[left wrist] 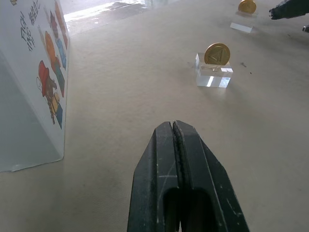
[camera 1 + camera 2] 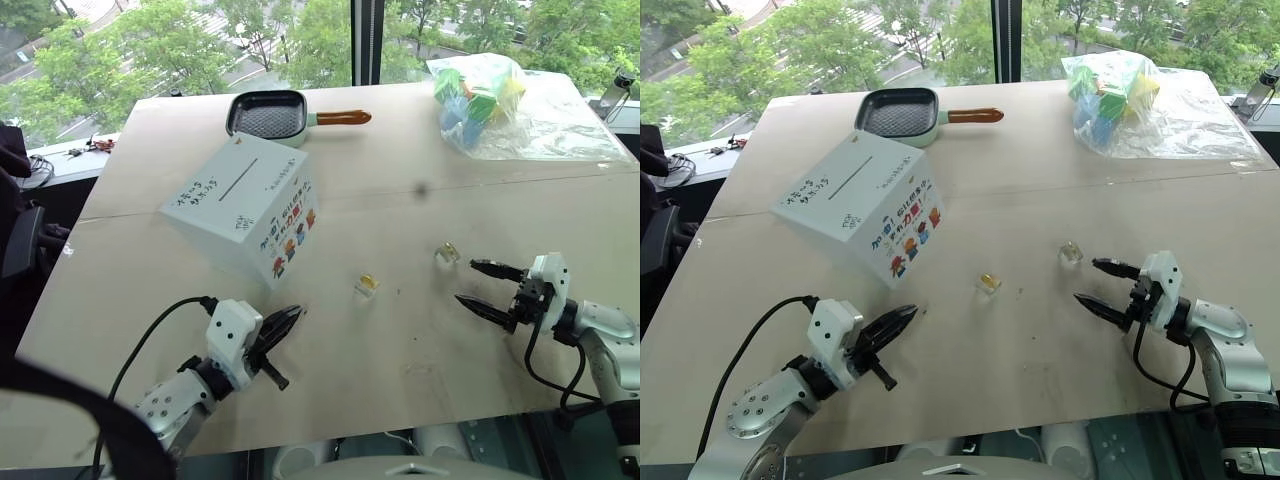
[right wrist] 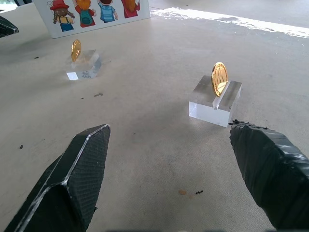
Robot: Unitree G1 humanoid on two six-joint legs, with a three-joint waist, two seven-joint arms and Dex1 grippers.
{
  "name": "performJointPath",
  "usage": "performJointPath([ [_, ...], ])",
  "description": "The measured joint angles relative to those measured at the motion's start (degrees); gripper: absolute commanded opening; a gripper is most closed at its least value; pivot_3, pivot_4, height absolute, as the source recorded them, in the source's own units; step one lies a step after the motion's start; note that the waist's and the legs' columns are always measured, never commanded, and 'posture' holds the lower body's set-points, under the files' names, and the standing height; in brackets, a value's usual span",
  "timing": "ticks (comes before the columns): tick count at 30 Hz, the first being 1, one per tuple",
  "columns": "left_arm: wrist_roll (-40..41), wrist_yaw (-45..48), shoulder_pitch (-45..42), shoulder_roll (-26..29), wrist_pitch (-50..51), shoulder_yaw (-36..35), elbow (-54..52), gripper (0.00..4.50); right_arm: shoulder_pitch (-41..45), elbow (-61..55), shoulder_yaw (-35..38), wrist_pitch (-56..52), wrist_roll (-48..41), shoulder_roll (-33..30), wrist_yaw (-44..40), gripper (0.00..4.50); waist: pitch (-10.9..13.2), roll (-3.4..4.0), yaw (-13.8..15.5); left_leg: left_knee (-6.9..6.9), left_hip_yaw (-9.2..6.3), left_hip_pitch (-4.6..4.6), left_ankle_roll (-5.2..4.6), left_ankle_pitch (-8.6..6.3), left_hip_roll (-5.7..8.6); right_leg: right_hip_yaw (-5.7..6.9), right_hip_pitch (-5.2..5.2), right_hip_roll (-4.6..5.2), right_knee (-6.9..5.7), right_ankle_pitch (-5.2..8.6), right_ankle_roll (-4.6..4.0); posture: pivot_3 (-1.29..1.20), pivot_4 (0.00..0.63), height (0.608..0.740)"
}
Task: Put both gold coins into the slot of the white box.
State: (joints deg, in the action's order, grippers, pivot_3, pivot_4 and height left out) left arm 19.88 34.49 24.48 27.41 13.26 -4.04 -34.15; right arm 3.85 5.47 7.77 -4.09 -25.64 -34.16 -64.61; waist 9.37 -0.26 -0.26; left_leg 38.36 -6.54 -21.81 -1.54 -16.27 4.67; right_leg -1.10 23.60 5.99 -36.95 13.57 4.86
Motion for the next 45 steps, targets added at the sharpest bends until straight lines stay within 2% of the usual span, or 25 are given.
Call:
performJointPath([
  [20,0.6,-1.3,-1.9,0.0,3.1,0.1,-1.5,0.00,0.1,-0.2,0.6,-0.2,-0.4,0.0,2.8,4.25,0.0,0.00,0.0,0.00,0.00,0.00,0.02,0.01,0.00,0.00,0.00,0.00,-0.01,0.00,0.00,0.00,0.150,0.721],
  [23,1.2,-0.9,-2.5,0.1,3.7,0.1,-2.1,0.00,2.0,-0.2,1.1,-1.8,-0.3,1.1,7.0,4.25,0.0,0.00,-0.2,0.00,0.01,0.00,0.02,0.01,0.00,-0.02,0.01,0.00,-0.01,0.00,0.00,0.00,0.150,0.721],
  [31,11.3,3.0,-8.9,2.8,8.6,0.1,-6.7,0.00,6.4,-7.3,0.7,-7.6,-1.8,4.3,14.4,4.25,0.0,0.01,-0.1,0.00,-0.07,-0.03,0.04,0.02,0.00,0.05,0.02,-0.01,-0.03,-0.01,0.00,0.00,0.150,0.721],
  [35,14.3,3.2,-14.6,4.3,11.8,0.9,-8.3,0.00,7.2,-8.3,-3.4,-9.0,2.6,6.5,19.4,4.25,0.0,0.01,-0.2,0.00,-0.05,-0.02,0.05,0.03,0.02,0.03,0.03,-0.01,-0.03,-0.01,0.00,0.00,0.150,0.721],
  [41,14.5,2.8,-16.8,6.0,13.9,2.4,-8.5,0.00,7.6,-8.3,-4.9,-9.0,7.3,8.8,25.4,4.25,0.0,0.01,-0.4,0.00,-0.03,-0.03,0.06,0.03,0.02,0.00,0.08,-0.04,-0.08,-0.01,0.00,0.00,0.150,0.721],
  [42,14.5,2.8,-16.8,6.1,13.9,2.4,-8.5,0.00,7.6,-8.3,-5.0,-9.0,7.6,8.9,25.9,4.04,0.0,0.01,-0.3,-0.01,-0.03,-0.03,0.06,0.03,0.02,-0.01,0.09,-0.04,-0.08,-0.01,0.00,0.00,0.150,0.721],
  [45,14.3,2.8,-16.1,6.1,13.9,2.4,-8.5,0.00,7.5,-8.3,-5.0,-9.0,8.3,9.0,26.7,2.97,0.0,0.01,-0.3,0.00,-0.02,-0.02,0.06,0.03,0.02,-0.01,0.08,-0.04,-0.08,-0.01,0.00,0.00,0.150,0.721],
])
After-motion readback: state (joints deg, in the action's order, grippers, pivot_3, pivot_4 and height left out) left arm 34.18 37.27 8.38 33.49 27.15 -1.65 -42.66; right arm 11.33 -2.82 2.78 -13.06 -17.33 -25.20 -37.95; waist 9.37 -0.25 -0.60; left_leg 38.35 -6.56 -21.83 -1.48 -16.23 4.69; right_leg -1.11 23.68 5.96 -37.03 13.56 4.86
